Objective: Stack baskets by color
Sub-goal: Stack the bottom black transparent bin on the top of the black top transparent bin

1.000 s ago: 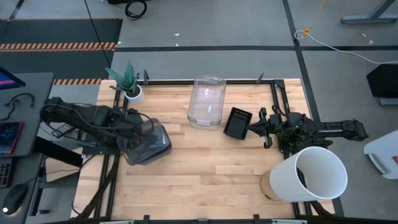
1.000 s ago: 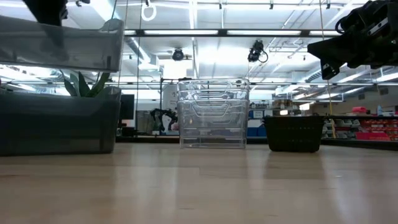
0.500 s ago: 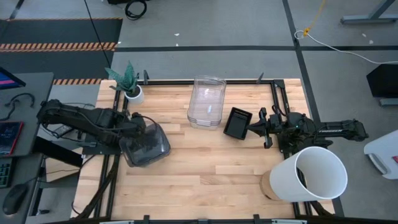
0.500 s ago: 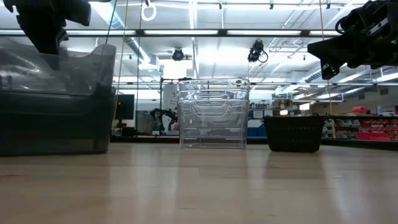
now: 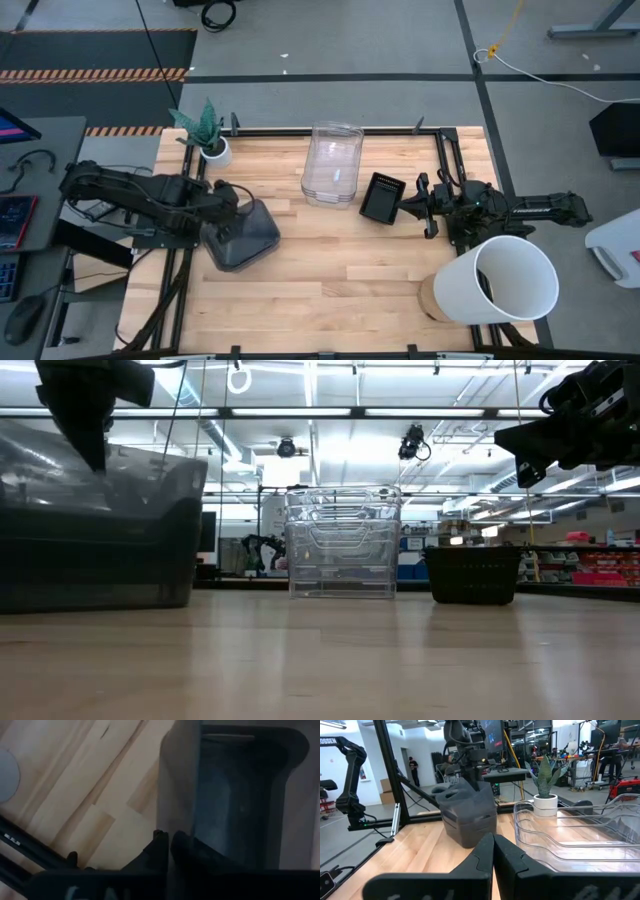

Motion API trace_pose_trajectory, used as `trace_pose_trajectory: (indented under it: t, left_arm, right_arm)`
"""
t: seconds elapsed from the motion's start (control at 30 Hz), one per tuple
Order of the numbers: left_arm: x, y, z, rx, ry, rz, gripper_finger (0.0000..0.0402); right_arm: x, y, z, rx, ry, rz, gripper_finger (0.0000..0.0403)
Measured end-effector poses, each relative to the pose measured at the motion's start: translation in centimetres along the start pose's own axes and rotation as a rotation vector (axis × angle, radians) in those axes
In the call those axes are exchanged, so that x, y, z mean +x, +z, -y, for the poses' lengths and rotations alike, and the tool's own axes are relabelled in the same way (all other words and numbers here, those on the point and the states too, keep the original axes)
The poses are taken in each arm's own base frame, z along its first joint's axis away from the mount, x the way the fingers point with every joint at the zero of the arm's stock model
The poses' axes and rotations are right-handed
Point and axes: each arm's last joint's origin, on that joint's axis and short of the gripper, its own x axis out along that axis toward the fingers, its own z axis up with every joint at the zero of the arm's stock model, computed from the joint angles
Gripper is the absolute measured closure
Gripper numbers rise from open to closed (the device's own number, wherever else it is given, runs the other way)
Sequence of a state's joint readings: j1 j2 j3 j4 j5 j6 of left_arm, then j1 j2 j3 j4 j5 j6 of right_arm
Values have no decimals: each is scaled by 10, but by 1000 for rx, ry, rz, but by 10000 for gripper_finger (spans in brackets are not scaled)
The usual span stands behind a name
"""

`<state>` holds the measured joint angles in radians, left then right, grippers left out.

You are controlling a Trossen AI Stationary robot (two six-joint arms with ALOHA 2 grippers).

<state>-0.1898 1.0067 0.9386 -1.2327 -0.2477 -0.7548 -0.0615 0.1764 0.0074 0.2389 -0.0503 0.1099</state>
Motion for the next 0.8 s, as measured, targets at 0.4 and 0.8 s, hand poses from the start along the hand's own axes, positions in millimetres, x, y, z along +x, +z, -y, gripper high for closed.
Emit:
trace_pose_trajectory:
  t: [0.4, 0.8]
  left_arm:
    - [5, 2, 1, 22, 89, 15, 223]
    - [5, 1, 3, -8, 29, -39, 309]
  right_arm:
    - [0, 0, 0, 0, 0, 1, 391]
    - [0, 0, 0, 0, 1, 4, 391]
